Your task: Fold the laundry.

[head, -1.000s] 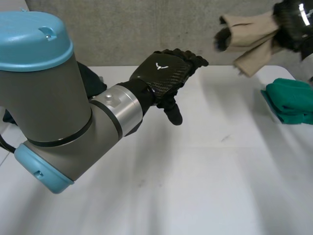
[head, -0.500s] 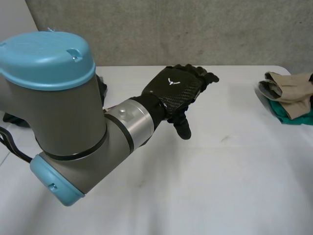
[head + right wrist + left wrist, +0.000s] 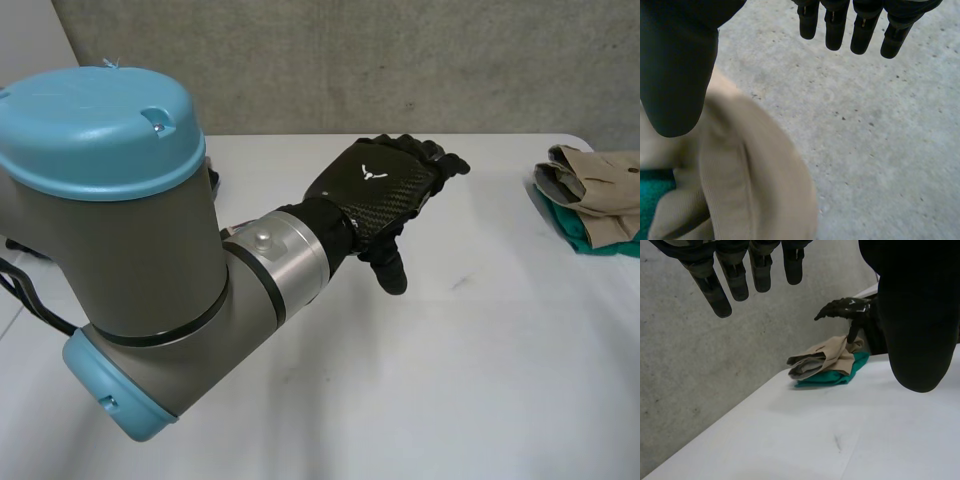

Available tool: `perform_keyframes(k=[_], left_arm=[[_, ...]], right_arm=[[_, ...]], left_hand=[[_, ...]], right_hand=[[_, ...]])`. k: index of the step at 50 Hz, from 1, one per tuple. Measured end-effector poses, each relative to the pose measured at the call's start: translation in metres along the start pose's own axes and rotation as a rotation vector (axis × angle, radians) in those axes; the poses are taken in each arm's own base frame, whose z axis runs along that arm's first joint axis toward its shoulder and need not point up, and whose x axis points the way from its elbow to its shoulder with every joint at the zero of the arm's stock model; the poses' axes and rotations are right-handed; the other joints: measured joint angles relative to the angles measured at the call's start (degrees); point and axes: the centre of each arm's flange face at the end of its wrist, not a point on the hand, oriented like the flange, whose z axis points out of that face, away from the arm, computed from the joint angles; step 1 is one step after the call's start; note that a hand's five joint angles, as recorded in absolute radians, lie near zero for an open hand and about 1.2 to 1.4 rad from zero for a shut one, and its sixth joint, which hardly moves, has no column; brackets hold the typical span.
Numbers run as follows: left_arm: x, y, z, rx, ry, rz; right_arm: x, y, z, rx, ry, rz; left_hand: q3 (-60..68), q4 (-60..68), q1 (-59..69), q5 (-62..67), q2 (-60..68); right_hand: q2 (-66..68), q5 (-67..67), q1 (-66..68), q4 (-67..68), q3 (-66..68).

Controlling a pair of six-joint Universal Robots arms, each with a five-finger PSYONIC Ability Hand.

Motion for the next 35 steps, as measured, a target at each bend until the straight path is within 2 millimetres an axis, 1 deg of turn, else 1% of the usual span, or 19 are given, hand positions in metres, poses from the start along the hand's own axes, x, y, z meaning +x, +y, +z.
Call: perform_keyframes(k=[1, 4, 7, 12, 14, 17, 18, 22, 23, 25, 26, 27, 28, 29, 31, 32, 33, 34, 35], left_arm=[[0.001, -0.001, -0.001, 0.003, 0.002, 0.001], [0.002, -0.004, -0.002, 0.01, 0.004, 0.002], [0.003, -0.009, -0.004, 0.023, 0.005, 0.005], [0.001, -0.025, -0.011, 0.073, -0.006, 0.016], [-0.001, -0.033, -0.013, 0.102, -0.016, 0.023], [-0.007, -0.048, -0.016, 0.159, -0.045, 0.036], [-0.012, -0.053, -0.017, 0.182, -0.066, 0.042], [-0.057, -0.073, -0.019, 0.278, -0.259, 0.07], [-0.057, -0.073, -0.019, 0.278, -0.259, 0.07], [-0.095, -0.077, -0.021, 0.303, -0.401, 0.093], [-0.107, -0.076, -0.022, 0.304, -0.442, 0.102], [-0.127, -0.074, -0.023, 0.296, -0.505, 0.121], [-0.146, -0.068, -0.024, 0.278, -0.562, 0.142], [-0.159, -0.064, -0.024, 0.263, -0.597, 0.156], [-0.202, -0.043, -0.024, 0.192, -0.699, 0.206], [-0.219, -0.032, -0.024, 0.154, -0.734, 0.228], [-0.234, -0.022, -0.024, 0.121, -0.761, 0.249], [-0.241, -0.017, -0.024, 0.105, -0.771, 0.258], [-0.272, 0.008, -0.023, 0.027, -0.81, 0.306]], right_arm=[[0.006, -0.009, -0.005, -0.026, 0.011, 0.006], [0.017, -0.022, -0.014, -0.072, 0.035, 0.0], [0.039, -0.036, -0.028, -0.153, 0.093, -0.048], [0.086, -0.064, -0.049, -0.346, 0.295, -0.271], [0.093, -0.074, -0.049, -0.388, 0.352, -0.347], [0.09, -0.091, -0.042, -0.402, 0.404, -0.425], [0.085, -0.1, -0.037, -0.386, 0.411, -0.437], [0.04, -0.149, -0.018, -0.218, 0.395, -0.402], [0.04, -0.149, -0.018, -0.218, 0.395, -0.402], [-0.003, -0.184, -0.015, -0.068, 0.328, -0.329], [-0.017, -0.193, -0.015, -0.028, 0.3, -0.306], [-0.038, -0.204, -0.018, 0.024, 0.253, -0.274], [-0.058, -0.212, -0.022, 0.068, 0.202, -0.246], [-0.067, -0.215, -0.024, 0.086, 0.178, -0.234], [-0.114, -0.225, -0.038, 0.151, 0.05, -0.181], [-0.132, -0.227, -0.045, 0.168, 0.0, -0.163], [-0.145, -0.227, -0.051, 0.176, -0.039, -0.15], [-0.152, -0.227, -0.055, 0.179, -0.058, -0.143], [-0.185, -0.223, -0.071, 0.179, -0.151, -0.113]], left_hand=[[0.0, 0.0, 0.0, 0.0, 0.0], [0.0, 0.0, 0.0, 0.0, 0.0], [0.0, 0.0, -0.02, 0.0, 0.0], [0.0, 0.0, -0.01, 0.0, 0.0], [0.0, 0.0, -0.01, 0.0, 0.0], [0.0, 0.0, -0.01, 0.0, 0.0], [0.0, 0.0, -0.01, 0.0, 0.0], [0.0, 0.0, -0.01, 0.0, 0.0], [0.0, 0.0, -0.01, 0.0, 0.0], [0.0, 0.0, -0.01, 0.0, 0.0], [0.0, 0.0, -0.01, 0.0, 0.0], [0.0, 0.0, -0.04, 0.0, 0.0], [0.0, 0.0, -0.08, 0.0, 0.0], [0.0, 0.0, -0.1, 0.0, 0.0], [0.0, 0.0, -0.11, -0.06, 0.0], [0.0, 0.0, -0.11, -0.06, 0.0], [0.0, -0.01, -0.11, -0.06, 0.0], [0.0, -0.01, -0.11, -0.06, 0.0], [0.0, 0.0, -0.09, -0.06, 0.0]], right_hand=[[0.0, 0.0, 0.0, 0.0, 0.0], [0.0, 0.0, 0.0, 0.0, 0.0], [0.0, 0.0, 0.0, 0.0, 0.0], [0.0, 0.0, 0.0, 0.0, 0.0], [0.0, 0.0, 0.0, 0.0, 0.0], [0.0, 0.0, 0.0, 0.0, 0.0], [0.0, 0.0, 0.0, 0.0, 0.0], [0.0, 0.0, 0.0, 0.0, 0.0], [0.0, 0.0, 0.0, 0.0, 0.0], [0.0, 0.0, 0.0, 0.0, 0.0], [0.0, 0.0, 0.0, 0.0, 0.0], [0.0, 0.0, 0.0, 0.0, 0.0], [0.0, 0.0, 0.0, 0.0, 0.0], [0.0, 0.0, 0.0, 0.0, 0.0], [0.0, -0.01, 0.0, 0.0, 0.0], [0.0, -0.01, 0.0, 0.0, 0.0], [0.0, -0.01, 0.0, 0.0, 0.0], [0.0, -0.01, 0.0, 0.0, 0.0], [0.0, -0.01, 0.0, 0.0, 0.0]])
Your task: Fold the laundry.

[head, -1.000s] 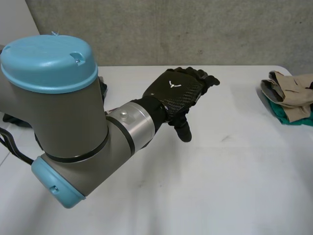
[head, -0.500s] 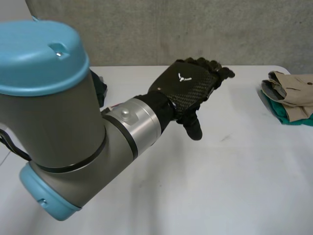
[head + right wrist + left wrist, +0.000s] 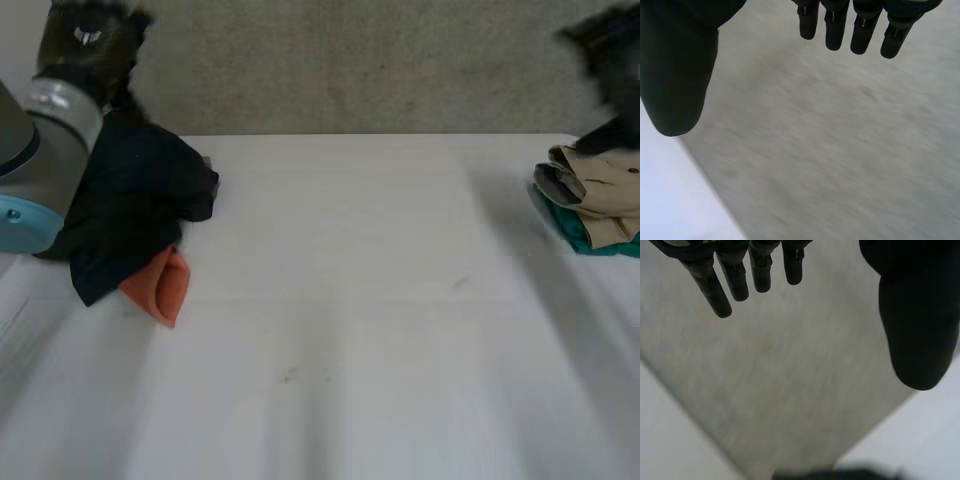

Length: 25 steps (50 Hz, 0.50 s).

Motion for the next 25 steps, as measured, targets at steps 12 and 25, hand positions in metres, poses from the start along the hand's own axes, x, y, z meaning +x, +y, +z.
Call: perform_keyframes(k=[12, 25], left_arm=[[-0.036, 0.181, 0.078, -0.146, 0.03, 0.3], [-0.023, 0.219, 0.096, -0.135, 0.036, 0.296]], right_arm=[[-0.103, 0.032, -0.064, -0.202, -0.267, 0.06], [-0.099, 0.048, -0.069, -0.278, -0.266, 0.013]], left_hand=[[1.96, 0.94, 2.97, 0.65, 1.13], [54.3, 57.31, 54.53, 51.42, 55.31]], right_hand=[[0.0, -0.07, 0.0, 0.0, 0.0], [0.0, -0.06, 0.0, 0.0, 0.0]])
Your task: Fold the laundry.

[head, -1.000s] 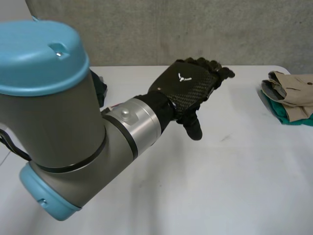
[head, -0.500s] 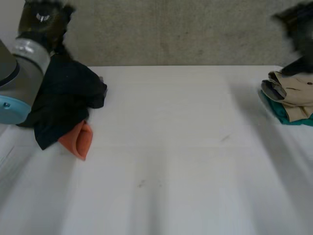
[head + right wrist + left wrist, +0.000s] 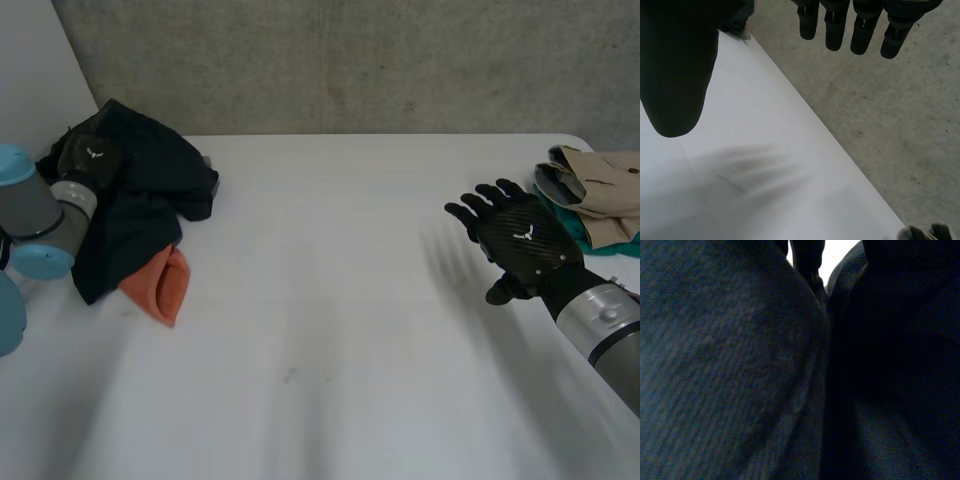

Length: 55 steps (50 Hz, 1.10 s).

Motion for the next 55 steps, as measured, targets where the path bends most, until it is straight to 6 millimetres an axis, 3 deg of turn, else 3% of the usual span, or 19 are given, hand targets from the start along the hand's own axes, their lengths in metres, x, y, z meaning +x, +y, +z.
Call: perform_keyframes(k=[3, 8, 11, 15, 18, 21, 23, 28, 30, 32, 36, 41, 43, 49, 55], left_arm=[[-0.001, -0.024, -0.004, 0.021, -0.003, -0.014], [-0.014, -0.098, -0.027, 0.103, -0.007, -0.119], [-0.018, -0.152, -0.053, 0.179, 0.02, -0.238], [-0.009, -0.221, -0.1, 0.289, 0.119, -0.41], [0.008, -0.258, -0.138, 0.351, 0.235, -0.508], [0.038, -0.281, -0.177, 0.384, 0.39, -0.564], [0.058, -0.287, -0.195, 0.386, 0.477, -0.575], [0.133, -0.291, -0.253, 0.352, 0.752, -0.558], [0.158, -0.288, -0.271, 0.333, 0.828, -0.532], [0.18, -0.282, -0.286, 0.313, 0.888, -0.496], [0.198, -0.274, -0.3, 0.288, 0.908, -0.399], [0.184, -0.275, -0.297, 0.276, 0.817, -0.308], [0.163, -0.282, -0.293, 0.275, 0.744, -0.304], [0.111, -0.295, -0.296, 0.263, 0.602, -0.413], [0.085, -0.286, -0.306, 0.202, 0.514, -0.512]], right_arm=[[0.003, -0.001, 0.0, 0.001, 0.011, -0.001], [0.009, -0.004, 0.001, 0.0, 0.051, -0.006], [0.015, -0.007, 0.001, -0.001, 0.085, -0.012], [0.023, -0.013, 0.0, 0.003, 0.133, -0.02], [0.028, -0.017, -0.002, 0.008, 0.161, -0.026], [0.032, -0.021, -0.003, 0.014, 0.183, -0.031], [0.033, -0.022, -0.004, 0.015, 0.19, -0.032], [0.037, -0.021, -0.005, 0.011, 0.206, -0.034], [0.038, -0.02, -0.005, 0.007, 0.209, -0.033], [0.039, -0.019, -0.005, 0.005, 0.212, -0.032], [0.04, -0.018, -0.005, 0.003, 0.214, -0.032], [0.042, -0.02, -0.005, 0.004, 0.213, -0.032], [0.043, -0.023, -0.004, -0.002, 0.208, -0.029], [0.047, -0.038, -0.005, -0.051, 0.168, 0.003], [0.045, -0.061, -0.011, -0.125, 0.088, 0.053]], left_hand=[[0.27, 0.05, 0.12, 0.0, 0.16], [0.79, 0.13, 0.59, 0.0, 0.83], [1.19, 0.29, 0.6, 0.0, 0.95], [1.4, 0.33, 0.6, 0.0, 1.09], [1.49, 0.47, 0.6, 0.0, 1.09], [2.07, 0.64, 0.6, 0.0, 1.19], [2.07, 0.64, 0.6, 0.0, 1.19], [0.19, -2.5, -0.96, -1.12, -1.88], [-10.96, -14.59, -12.83, -10.99, -12.89], [-28.51, -32.8, -31.55, -28.76, -30.83], [-47.5, -52.26, -48.12, -47.83, -49.86], [-49.02, -53.75, -48.41, -49.35, -51.06], [-49.02, -53.76, -48.43, -49.36, -51.07], [-49.02, -54.04, -48.43, -49.36, -51.66], [-49.02, -54.04, -48.43, -49.36, -51.66]], right_hand=[[0.0, 0.0, 0.0, 0.0, 0.0], [0.0, 0.0, 0.0, 0.0, 0.0], [0.0, 0.01, 0.0, 0.0, 0.0], [0.0, 0.01, 0.0, 0.0, 0.0], [0.0, 0.0, 0.0, 0.0, 0.0], [0.0, 0.0, 0.0, 0.0, 0.0], [0.0, -0.01, 0.0, 0.0, 0.0], [0.0, -0.01, 0.0, 0.0, 0.0], [0.0, 0.0, 0.0, 0.0, 0.0], [0.0, 0.0, 0.0, 0.0, 0.0], [0.0, 0.0, 0.0, 0.0, 0.0], [0.0, -0.01, 0.0, 0.0, 0.0], [0.0, 0.0, 0.0, 0.0, 0.0], [0.0, 0.0, 0.0, 0.0, 0.0], [0.0, 0.0, 0.0, 0.0, 0.0]])
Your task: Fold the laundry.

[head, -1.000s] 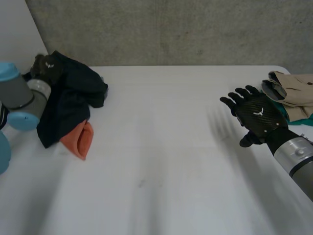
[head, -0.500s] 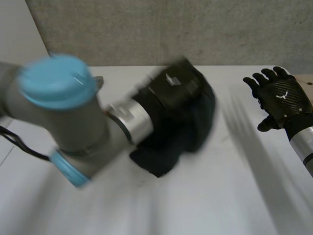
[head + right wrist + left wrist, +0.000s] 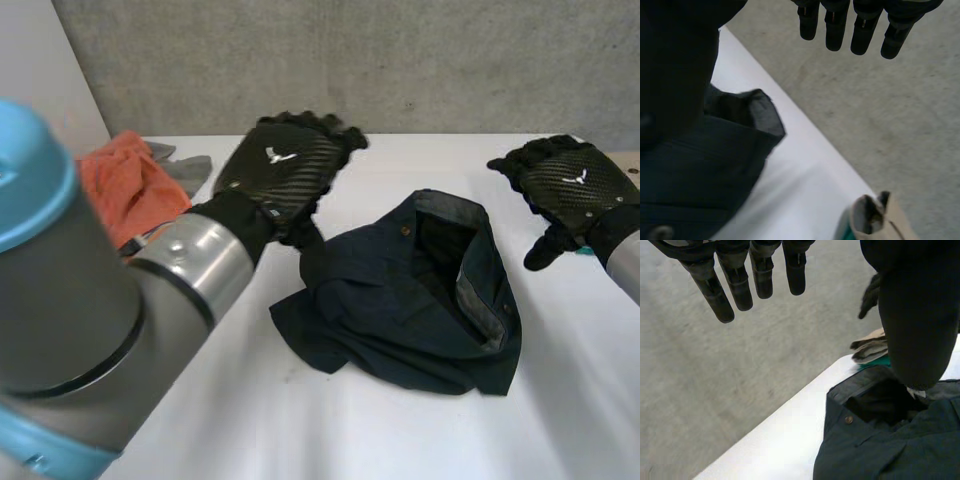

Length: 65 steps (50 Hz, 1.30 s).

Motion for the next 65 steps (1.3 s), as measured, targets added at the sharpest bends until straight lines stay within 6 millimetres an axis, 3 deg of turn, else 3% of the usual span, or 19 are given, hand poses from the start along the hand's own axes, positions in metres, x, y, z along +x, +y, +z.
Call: perform_keyframes(k=[6, 12, 17, 24, 27, 29, 33, 34, 38, 45, 46, 50, 56, 60, 63, 65], left_arm=[[-0.011, 0.031, -0.013, -0.116, -0.098, -0.029], [-0.016, 0.081, -0.018, -0.282, -0.146, -0.027], [-0.012, 0.118, -0.008, -0.375, -0.137, -0.029], [-0.006, 0.149, 0.013, -0.422, -0.123, -0.045], [-0.005, 0.156, 0.019, -0.428, -0.12, -0.051], [-0.003, 0.161, 0.028, -0.428, -0.118, -0.06], [-0.002, 0.161, 0.036, -0.414, -0.12, -0.066], [-0.003, 0.158, 0.041, -0.398, -0.125, -0.067], [-0.009, 0.143, 0.054, -0.338, -0.147, -0.066], [-0.03, 0.082, 0.062, -0.175, -0.232, -0.058], [-0.037, 0.059, 0.058, -0.118, -0.255, -0.059], [-0.054, -0.005, 0.039, 0.044, -0.308, -0.064], [-0.066, -0.073, 0.001, 0.23, -0.339, -0.047], [-0.065, -0.088, -0.01, 0.266, -0.319, 0.003], [-0.061, -0.079, -0.007, 0.229, -0.292, 0.053], [-0.058, -0.062, 0.002, 0.17, -0.27, 0.096]], right_arm=[[-0.016, -0.023, -0.02, -0.067, -0.108, 0.022], [-0.059, -0.037, -0.045, -0.069, -0.269, -0.042], [-0.095, -0.031, -0.052, -0.047, -0.344, -0.117], [-0.131, -0.009, -0.037, -0.069, -0.329, -0.163], [-0.138, -0.003, -0.031, -0.071, -0.308, -0.173], [-0.145, 0.003, -0.021, -0.067, -0.269, -0.183], [-0.147, 0.006, -0.013, -0.057, -0.241, -0.188], [-0.146, 0.005, -0.008, -0.047, -0.227, -0.19], [-0.139, -0.006, 0.001, -0.007, -0.191, -0.194], [-0.091, -0.071, 0.0, 0.159, -0.039, -0.196], [-0.071, -0.09, -0.004, 0.197, 0.016, -0.197], [-0.029, -0.128, -0.021, 0.25, 0.123, -0.201], [0.002, -0.156, -0.043, 0.238, 0.166, -0.208], [0.009, -0.155, -0.049, 0.171, 0.137, -0.219], [0.01, -0.144, -0.045, 0.107, 0.099, -0.228], [0.009, -0.13, -0.036, 0.046, 0.058, -0.228]], left_hand=[[0.0, 0.0, 0.0, 0.0, 0.0], [0.0, 0.0, 0.0, 0.0, 0.0], [0.0, 0.0, 0.0, 0.0, 0.0], [5.2, 6.03, 5.7, 6.18, 5.85], [8.94, 9.37, 9.42, 9.54, 9.55], [25.34, 25.66, 27.27, 25.59, 26.06], [37.15, 38.06, 38.96, 37.61, 37.89], [49.68, 50.84, 50.35, 50.02, 50.53], [52.5, 53.73, 50.36, 50.95, 53.38], [52.55, 53.77, 50.36, 50.95, 53.42], [52.55, 53.77, 50.36, 50.95, 53.44], [52.56, 53.78, 50.36, 50.95, 53.51], [52.64, 53.79, 50.36, 50.95, 53.57], [52.64, 53.8, 50.36, 50.95, 53.58], [52.64, 53.8, 50.36, 50.95, 53.58], [52.64, 53.81, 50.36, 50.95, 53.59]], right_hand=[[0.0, 0.0, 0.0, 0.0, 0.0], [0.0, 0.0, 0.0, 0.0, 0.0], [0.0, 0.0, 0.0, 0.01, 0.0], [2.6, 3.08, 2.06, 3.7, 3.14], [11.71, 12.03, 11.63, 12.55, 12.04], [35.62, 34.17, 34.6, 35.03, 35.35], [50.77, 49.22, 46.26, 51.07, 50.7], [54.26, 53.68, 49.86, 55.08, 54.65], [54.53, 54.55, 50.17, 56.42, 55.82], [54.52, 54.55, 50.17, 56.54, 55.82], [54.52, 54.55, 50.17, 56.55, 55.82], [54.52, 54.55, 50.17, 56.57, 55.83], [54.53, 54.55, 50.17, 56.59, 55.93], [54.53, 54.55, 50.17, 56.6, 55.93], [54.52, 54.56, 50.17, 56.6, 55.93], [54.53, 54.55, 50.17, 56.6, 55.93]])
